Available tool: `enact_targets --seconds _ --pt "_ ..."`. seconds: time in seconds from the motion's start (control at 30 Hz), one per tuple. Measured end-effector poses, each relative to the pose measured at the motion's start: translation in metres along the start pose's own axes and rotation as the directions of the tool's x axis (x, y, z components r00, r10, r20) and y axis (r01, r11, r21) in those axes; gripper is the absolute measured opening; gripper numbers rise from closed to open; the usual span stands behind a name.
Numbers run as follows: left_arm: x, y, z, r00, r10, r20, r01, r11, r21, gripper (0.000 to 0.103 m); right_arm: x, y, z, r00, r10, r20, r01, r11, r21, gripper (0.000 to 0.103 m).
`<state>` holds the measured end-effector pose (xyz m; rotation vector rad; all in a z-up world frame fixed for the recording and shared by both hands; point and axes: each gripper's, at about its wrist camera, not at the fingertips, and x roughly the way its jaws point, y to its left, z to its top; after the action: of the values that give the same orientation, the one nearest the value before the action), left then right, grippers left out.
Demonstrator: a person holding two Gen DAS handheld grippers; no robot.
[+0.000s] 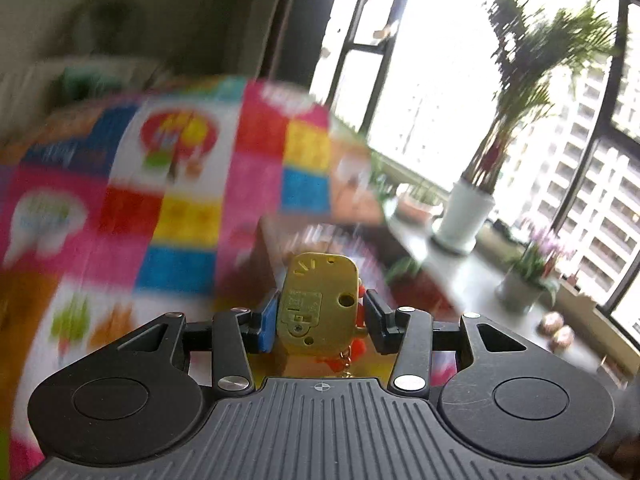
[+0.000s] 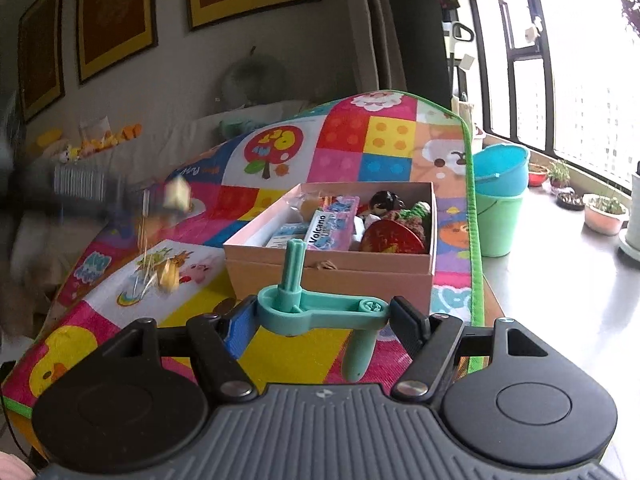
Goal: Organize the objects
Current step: 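Drop the square toy into the box with the left gripper while the right carries the crank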
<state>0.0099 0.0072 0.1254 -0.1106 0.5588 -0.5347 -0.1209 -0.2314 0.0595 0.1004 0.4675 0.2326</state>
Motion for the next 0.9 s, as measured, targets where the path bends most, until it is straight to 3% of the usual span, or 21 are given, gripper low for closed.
enact_targets --seconds 0.13,0.23,0.43,0.57,0.7,0.9 --pt "0.028 -0.013 0.034 0.999 -0.008 0.045 0.008 1.000 0.003 0.049 0.001 -0.008 -0.006 1.000 -0.002 -0.008 0.002 1.000 0.026 0.071" --pt "0.064 -0.013 0.038 0.999 0.011 0.043 -0.011 1.000 0.001 0.049 0.003 -0.011 -0.009 1.000 -0.008 -0.016 0.008 0.999 0.036 0.071" --pt "0.130 -0.001 0.011 0.989 0.024 -0.143 -0.032 0.998 -0.059 0.048 0.002 -0.016 -0.015 0.999 -0.023 -0.037 0.025 0.999 0.037 0.071" --pt "0.115 0.015 0.008 0.999 0.030 -0.031 -0.034 0.991 -0.129 0.048 0.007 -0.020 -0.016 0.998 -0.030 -0.050 0.032 0.998 0.045 0.071" --pt "0.084 0.035 0.008 0.998 0.016 0.066 -0.002 0.980 -0.199 0.048 0.010 -0.018 -0.012 0.998 -0.024 -0.050 0.026 0.999 0.044 0.071" --pt "0.048 0.056 -0.028 0.998 -0.057 0.005 0.056 0.975 -0.213 0.048 0.007 -0.027 0.038 0.999 0.031 0.011 -0.031 0.999 0.038 0.071"
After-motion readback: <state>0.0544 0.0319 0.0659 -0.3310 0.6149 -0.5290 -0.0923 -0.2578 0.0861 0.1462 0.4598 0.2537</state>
